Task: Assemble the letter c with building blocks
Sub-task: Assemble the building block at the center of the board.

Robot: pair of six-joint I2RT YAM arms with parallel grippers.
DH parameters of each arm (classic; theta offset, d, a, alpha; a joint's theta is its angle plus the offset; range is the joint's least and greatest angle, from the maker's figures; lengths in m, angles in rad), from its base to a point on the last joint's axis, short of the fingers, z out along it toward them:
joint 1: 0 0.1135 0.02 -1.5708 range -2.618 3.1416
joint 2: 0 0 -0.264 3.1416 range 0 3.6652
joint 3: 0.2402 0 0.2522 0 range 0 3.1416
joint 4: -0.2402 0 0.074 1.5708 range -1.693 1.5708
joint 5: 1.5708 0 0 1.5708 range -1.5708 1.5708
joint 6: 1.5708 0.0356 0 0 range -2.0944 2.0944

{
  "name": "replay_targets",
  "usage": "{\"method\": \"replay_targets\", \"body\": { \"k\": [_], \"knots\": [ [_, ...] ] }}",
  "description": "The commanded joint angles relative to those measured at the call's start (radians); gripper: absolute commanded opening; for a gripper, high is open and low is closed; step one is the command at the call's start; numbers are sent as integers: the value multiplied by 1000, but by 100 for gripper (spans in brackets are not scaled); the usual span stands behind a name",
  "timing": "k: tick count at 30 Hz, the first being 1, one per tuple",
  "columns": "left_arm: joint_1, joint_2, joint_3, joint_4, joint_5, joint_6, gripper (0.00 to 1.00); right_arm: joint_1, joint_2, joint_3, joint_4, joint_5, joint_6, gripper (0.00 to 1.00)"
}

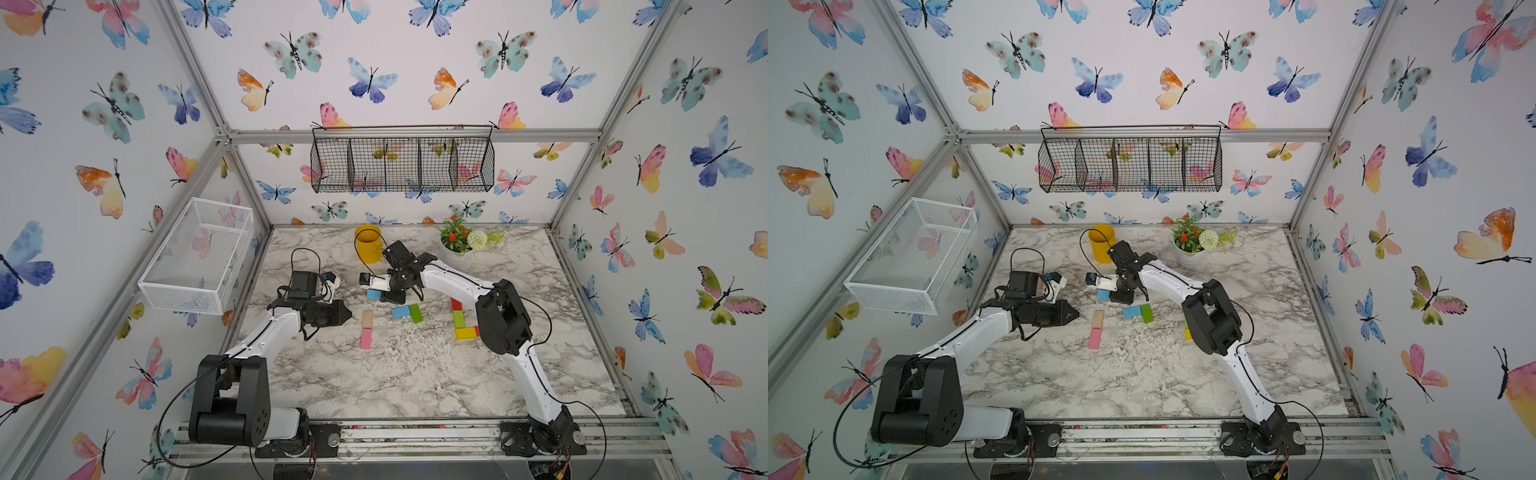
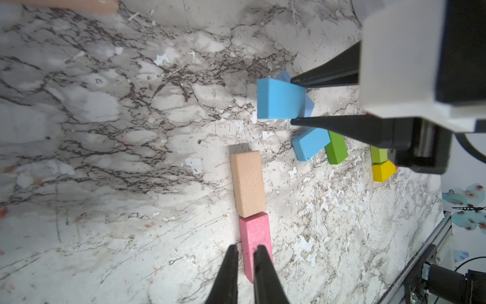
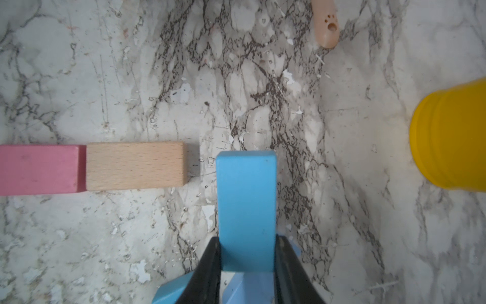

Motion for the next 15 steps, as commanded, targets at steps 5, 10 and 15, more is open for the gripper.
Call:
{"method": "replay_targets", "body": {
  "k": [5, 10, 15],
  "knots": [
    [2, -21, 4, -12, 24, 9, 16, 11, 56, 74, -96, 23, 18, 11],
    [3, -19, 5, -11, 29, 10, 16, 16, 64, 79, -96, 24, 18, 11],
    [4, -19, 4, -10, 31, 10, 16, 27, 83, 103, -105, 28, 16, 11]
  ]
}}
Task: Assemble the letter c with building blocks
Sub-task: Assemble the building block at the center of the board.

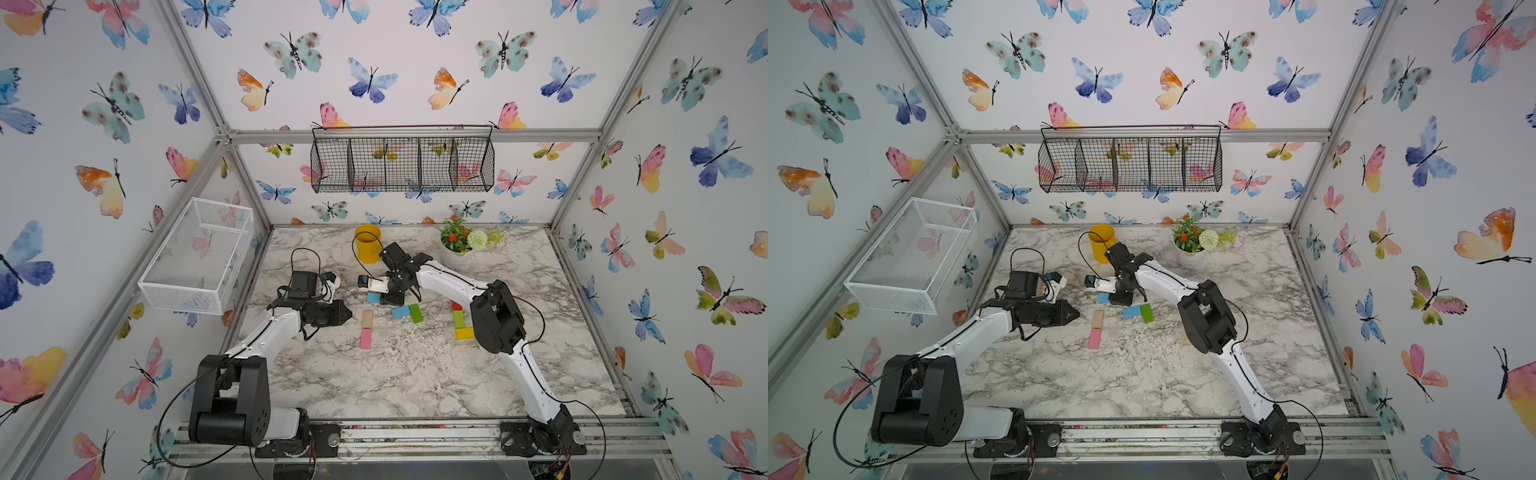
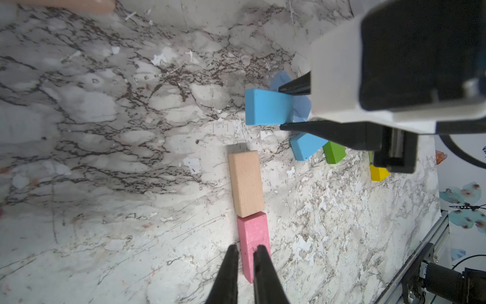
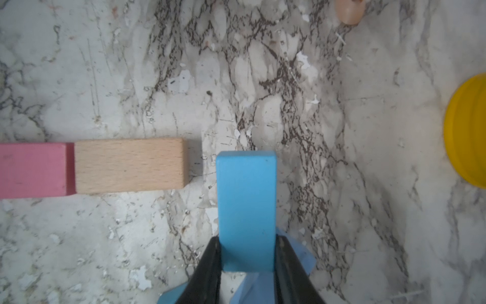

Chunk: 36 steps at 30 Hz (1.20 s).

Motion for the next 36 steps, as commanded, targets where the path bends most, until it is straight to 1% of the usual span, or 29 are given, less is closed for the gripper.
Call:
{"method": "replay_targets", "body": {
  "k": [1, 15, 23, 25, 26, 36],
  "knots": [
    [3, -20, 3, -10, 23, 10, 16, 13, 35, 33, -38, 12, 5, 11],
    [2, -20, 3, -7, 29, 7, 16, 27, 52, 38, -52, 34, -11, 12],
    [3, -22, 3, -7, 28, 7, 16, 31, 52, 31, -54, 38, -16, 14],
    [3, -20, 3, -6, 23, 3, 16, 32, 52, 31, -52, 38, -15, 19],
    [3, -20, 3, -7, 23, 4, 16, 34, 52, 31, -52, 38, -15, 20],
    [3, -15, 7, -4, 21, 2, 16, 40, 60, 35, -54, 44, -3, 20]
  ]
}}
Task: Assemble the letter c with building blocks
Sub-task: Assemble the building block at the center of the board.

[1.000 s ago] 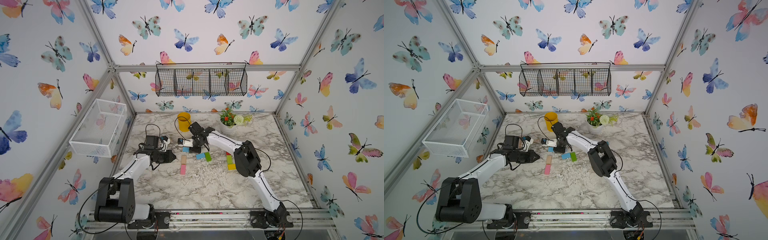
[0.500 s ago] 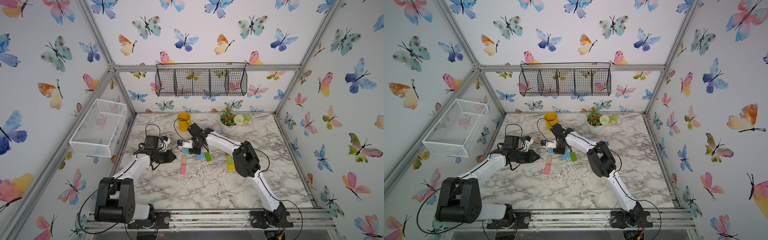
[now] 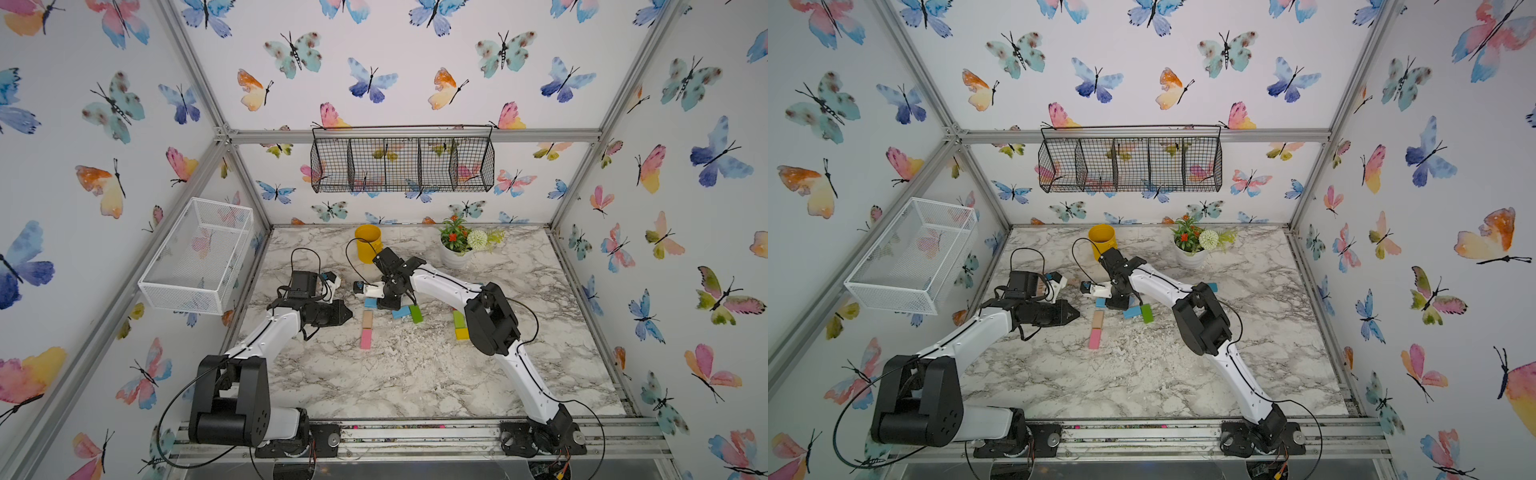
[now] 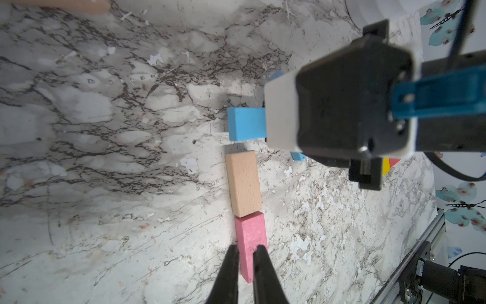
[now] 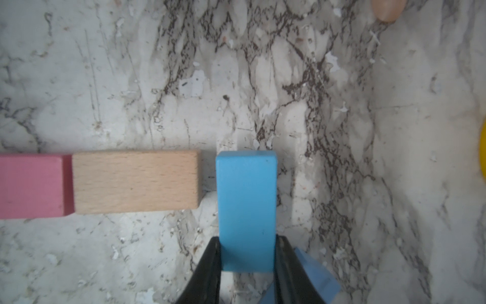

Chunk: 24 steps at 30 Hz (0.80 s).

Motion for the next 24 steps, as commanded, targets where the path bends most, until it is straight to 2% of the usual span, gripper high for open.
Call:
{"method": "replay_targets", "body": {
  "k": [1, 24],
  "knots": [
    [2, -12, 8, -4, 12, 3, 16, 10, 29, 9, -27, 4, 5, 20],
    [3, -20, 5, -4, 13, 1, 15, 18, 25, -10, -41, 36, 10, 21]
  ]
}}
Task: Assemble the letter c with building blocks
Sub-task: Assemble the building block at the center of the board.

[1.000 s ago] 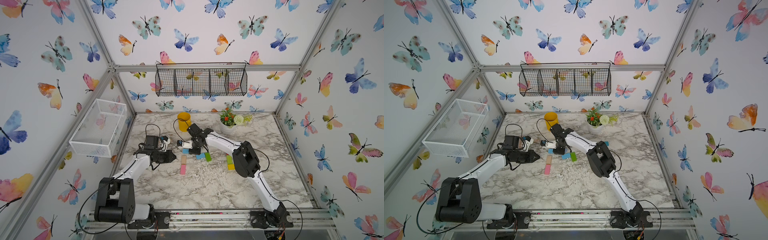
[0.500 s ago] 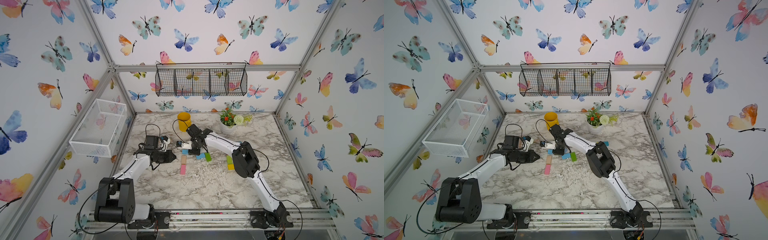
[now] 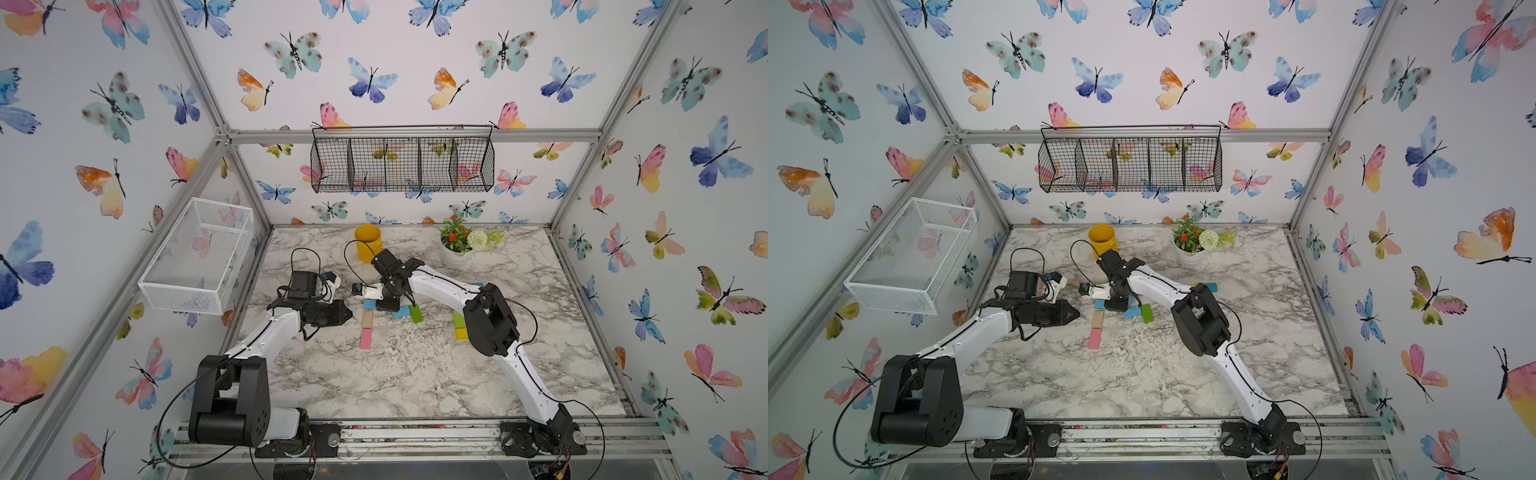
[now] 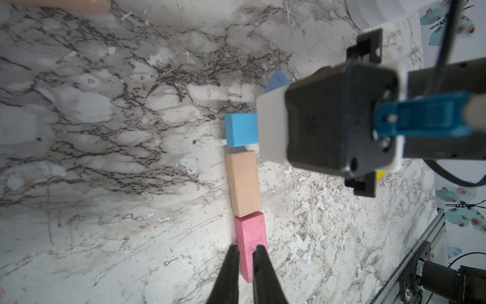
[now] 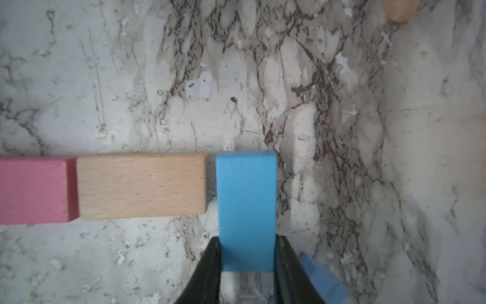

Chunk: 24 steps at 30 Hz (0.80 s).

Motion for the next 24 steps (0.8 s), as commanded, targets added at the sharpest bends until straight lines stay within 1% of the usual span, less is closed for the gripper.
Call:
{"method": "replay_targets", "body": {
  "k": [1, 24],
  "knots": [
    [3, -22, 5, -5, 13, 3, 15, 6, 21, -12, -37, 22, 2, 21],
    [3, -23, 5, -4, 12, 1, 15, 8, 19, -24, -50, -1, -1, 23]
  ]
}}
